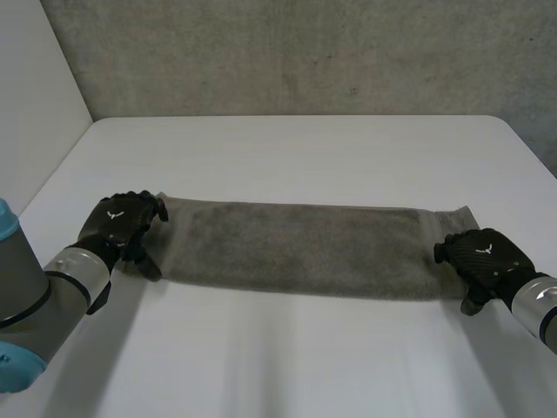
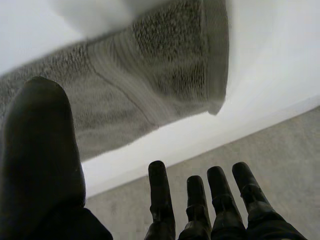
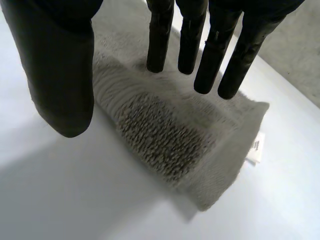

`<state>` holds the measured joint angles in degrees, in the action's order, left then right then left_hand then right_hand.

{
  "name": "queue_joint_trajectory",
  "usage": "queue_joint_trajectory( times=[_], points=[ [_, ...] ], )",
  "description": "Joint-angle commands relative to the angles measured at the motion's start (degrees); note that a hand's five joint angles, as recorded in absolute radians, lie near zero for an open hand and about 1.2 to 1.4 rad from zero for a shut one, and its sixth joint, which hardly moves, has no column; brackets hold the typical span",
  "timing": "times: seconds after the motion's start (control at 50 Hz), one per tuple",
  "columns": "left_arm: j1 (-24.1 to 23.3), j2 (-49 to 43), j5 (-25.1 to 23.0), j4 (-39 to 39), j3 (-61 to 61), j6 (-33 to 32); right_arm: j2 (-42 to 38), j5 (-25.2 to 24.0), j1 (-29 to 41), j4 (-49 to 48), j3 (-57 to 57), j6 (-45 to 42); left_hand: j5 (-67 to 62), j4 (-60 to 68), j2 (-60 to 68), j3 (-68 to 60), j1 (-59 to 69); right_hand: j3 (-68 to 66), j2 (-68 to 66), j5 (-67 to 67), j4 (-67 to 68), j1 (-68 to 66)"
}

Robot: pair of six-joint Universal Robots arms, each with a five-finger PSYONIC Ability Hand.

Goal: Fold the towel.

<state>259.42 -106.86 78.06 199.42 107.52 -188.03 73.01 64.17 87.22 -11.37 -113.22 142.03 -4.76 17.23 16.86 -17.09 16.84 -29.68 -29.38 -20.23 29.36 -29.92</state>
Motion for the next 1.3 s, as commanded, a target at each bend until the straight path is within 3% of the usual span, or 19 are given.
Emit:
queue_joint_trajectory(
  times=[0.02, 0.2, 0.5, 0.58, 0.68, 0.78, 0.82, 0.88, 0.9, 0.94, 0.96, 1.0, 1.16, 1.2, 1.22, 1.24, 1.26, 1.28, 1.3],
  points=[
    [0.0, 1.0, -0.1, 2.6, 1.4, 0.8, -3.0, 1.6, 0.1, -3.0, 0.3, 0.0, 0.5, -3.0, -2.6, 2.8, -2.6, -6.6, -6.9, -6.1, 7.0, -6.4],
    [0.5, 0.9, -0.2, 3.2, 1.4, 0.8, -4.2, 3.4, 0.0, -6.5, 1.1, 0.1, 0.8, -3.3, -2.9, 3.2, -2.9, -50.3, -50.5, -49.7, 50.6, -50.0],
    [0.5, 0.8, -0.1, 3.3, 1.4, 0.9, -5.4, 4.4, -7.3, -5.6, 6.0, -3.0, 1.5, -4.0, -3.6, 3.8, -3.6, -50.3, -50.6, -49.8, 50.6, -50.1],
    [0.7, 0.9, 0.0, 3.3, 1.4, 1.0, -5.4, 9.1, -12.1, -3.9, 11.1, -8.5, 1.5, -4.0, -3.6, 3.8, -3.6, -50.3, -50.6, -49.8, 50.6, -50.1],
    [0.8, 0.9, 0.1, 3.4, 1.4, 1.0, -5.2, 14.7, -11.1, -1.1, 17.1, -12.9, 1.7, -4.2, -3.8, 4.0, -3.8, -50.3, -50.6, -49.8, 50.6, -50.1],
    [0.7, 1.0, 0.1, 4.1, 1.7, 1.0, -4.5, 18.2, -0.8, -0.1, 22.4, -11.8, 1.7, -4.2, -3.8, 4.0, -3.8, -50.3, -50.6, -49.8, 50.6, -50.1],
    [0.7, 1.0, 0.1, 4.1, 1.7, 1.0, -4.5, 21.9, 10.5, -0.1, 26.6, -9.2, 1.7, -4.2, -3.8, 4.0, -3.8, -50.3, -50.6, -49.8, 50.6, -50.1],
    [0.7, 1.0, 0.2, 4.9, 1.9, 1.0, -5.5, 25.2, 21.5, -0.5, 30.8, -7.4, 1.7, -4.2, -3.8, 4.0, -3.8, -50.3, -50.6, -49.8, 50.6, -50.1],
    [0.6, 1.0, 0.2, 5.4, 2.1, 1.0, -5.5, 25.2, 21.6, -0.5, 30.8, -7.4, 1.7, -4.2, -3.8, 4.0, -3.8, -50.3, -50.6, -49.8, 50.6, -50.1],
    [0.6, 1.0, 0.2, 5.8, 2.3, 1.0, -8.4, 27.1, 33.3, -1.0, 34.0, -6.6, 1.7, -4.2, -3.8, 4.0, -3.8, -50.3, -50.6, -49.8, 50.6, -50.1],
    [0.6, 1.0, 0.2, 5.8, 2.3, 1.0, -8.4, 27.1, 33.4, -1.0, 34.0, -6.6, 1.7, -4.2, -3.8, 4.0, -3.8, -50.3, -50.6, -49.8, 50.6, -50.1],
    [0.7, 1.1, 0.3, 6.2, 2.3, 0.9, -12.7, 27.5, 42.6, -1.8, 36.2, -6.3, 1.7, -4.2, -3.8, 4.0, -3.8, -50.3, -50.6, -49.8, 50.6, -50.1],
    [0.7, 1.1, 0.3, 6.2, 2.3, 0.9, -24.1, 28.0, 53.5, -3.0, 39.4, -6.7, 1.7, -4.2, -3.8, 4.0, -3.8, -50.3, -50.6, -49.8, 50.6, -50.1],
    [0.7, 1.1, 0.3, 6.2, 2.3, 0.9, -27.0, 28.8, 54.1, -2.3, 41.5, -6.6, 1.7, -4.2, -3.8, 4.0, -3.8, -29.5, -29.8, -28.9, 29.8, -29.2],
    [0.7, 1.0, 0.3, 6.2, 2.3, 0.9, -27.0, 28.8, 54.1, -2.3, 41.5, -6.6, 1.7, -4.2, -3.8, 4.0, -3.8, -29.4, -29.7, -28.8, 29.7, -29.1],
    [0.6, 1.0, 0.3, 6.2, 2.3, 0.9, -27.1, 29.5, 54.0, -2.3, 41.6, -6.6, 1.7, -4.2, -3.8, 4.0, -3.8, -7.5, -7.8, -7.0, 7.9, -7.3],
    [0.6, 1.0, 0.3, 6.2, 2.3, 0.9, -27.1, 29.5, 54.0, -2.3, 41.6, -6.6, 1.7, -4.2, -3.8, 4.0, -3.8, -7.3, -7.6, -6.8, 7.6, -7.1],
    [0.5, 1.0, 0.2, 6.2, 2.3, 0.9, -26.8, 30.4, 53.6, -2.3, 41.4, -6.4, 1.7, -4.2, -3.8, 4.0, -3.8, 6.8, 6.5, 7.4, -6.5, 7.1],
    [0.5, 1.0, 0.2, 6.2, 2.3, 0.9, -25.9, 31.2, 53.1, -2.1, 41.2, -5.9, 1.7, -4.2, -3.8, 4.0, -3.8, 9.8, 9.5, 10.4, -9.5, 10.1]
  ],
)
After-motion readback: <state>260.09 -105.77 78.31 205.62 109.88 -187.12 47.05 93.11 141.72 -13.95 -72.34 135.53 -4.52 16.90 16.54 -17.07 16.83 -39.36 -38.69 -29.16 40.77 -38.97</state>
